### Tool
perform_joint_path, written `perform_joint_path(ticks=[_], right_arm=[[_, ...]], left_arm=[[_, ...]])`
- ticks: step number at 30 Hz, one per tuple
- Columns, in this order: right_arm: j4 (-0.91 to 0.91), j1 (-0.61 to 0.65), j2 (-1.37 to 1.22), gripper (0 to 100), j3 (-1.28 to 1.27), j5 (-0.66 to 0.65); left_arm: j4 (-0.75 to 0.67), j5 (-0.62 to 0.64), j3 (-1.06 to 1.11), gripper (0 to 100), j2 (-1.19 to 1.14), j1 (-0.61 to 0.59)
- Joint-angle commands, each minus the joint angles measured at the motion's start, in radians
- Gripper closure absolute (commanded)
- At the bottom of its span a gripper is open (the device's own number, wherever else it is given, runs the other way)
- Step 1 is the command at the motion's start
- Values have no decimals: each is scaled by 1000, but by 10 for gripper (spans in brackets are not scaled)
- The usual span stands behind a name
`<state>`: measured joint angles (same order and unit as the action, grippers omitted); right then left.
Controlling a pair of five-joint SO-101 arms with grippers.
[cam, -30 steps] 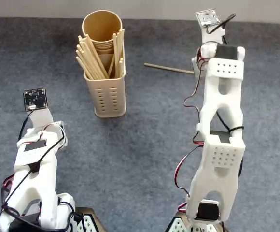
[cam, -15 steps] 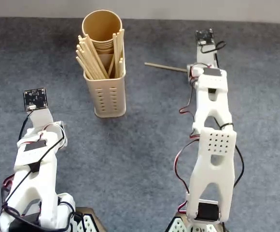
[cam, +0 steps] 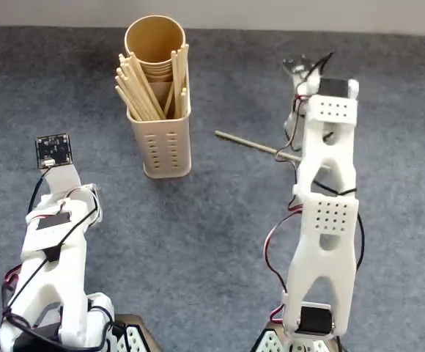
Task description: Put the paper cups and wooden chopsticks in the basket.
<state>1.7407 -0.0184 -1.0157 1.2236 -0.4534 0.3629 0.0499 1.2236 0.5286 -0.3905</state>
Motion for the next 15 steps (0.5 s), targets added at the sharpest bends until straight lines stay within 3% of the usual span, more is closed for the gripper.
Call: perform_joint_path(ticks=[1, 4, 8, 12, 15], right_arm=[[27, 13, 274, 839, 24, 12], [27, 77, 450, 839, -180, -97], [-8, 168, 545, 839, -581, -359], [-186, 133, 503, 839, -711, -601], [-311, 113, 432, 839, -727, -667]], left_arm=[[-15, -8, -4, 822, 18, 10], [-15, -8, -4, 822, 18, 10], [-15, -8, -4, 822, 18, 10], [-15, -8, -4, 822, 18, 10], [-15, -8, -4, 822, 18, 10]])
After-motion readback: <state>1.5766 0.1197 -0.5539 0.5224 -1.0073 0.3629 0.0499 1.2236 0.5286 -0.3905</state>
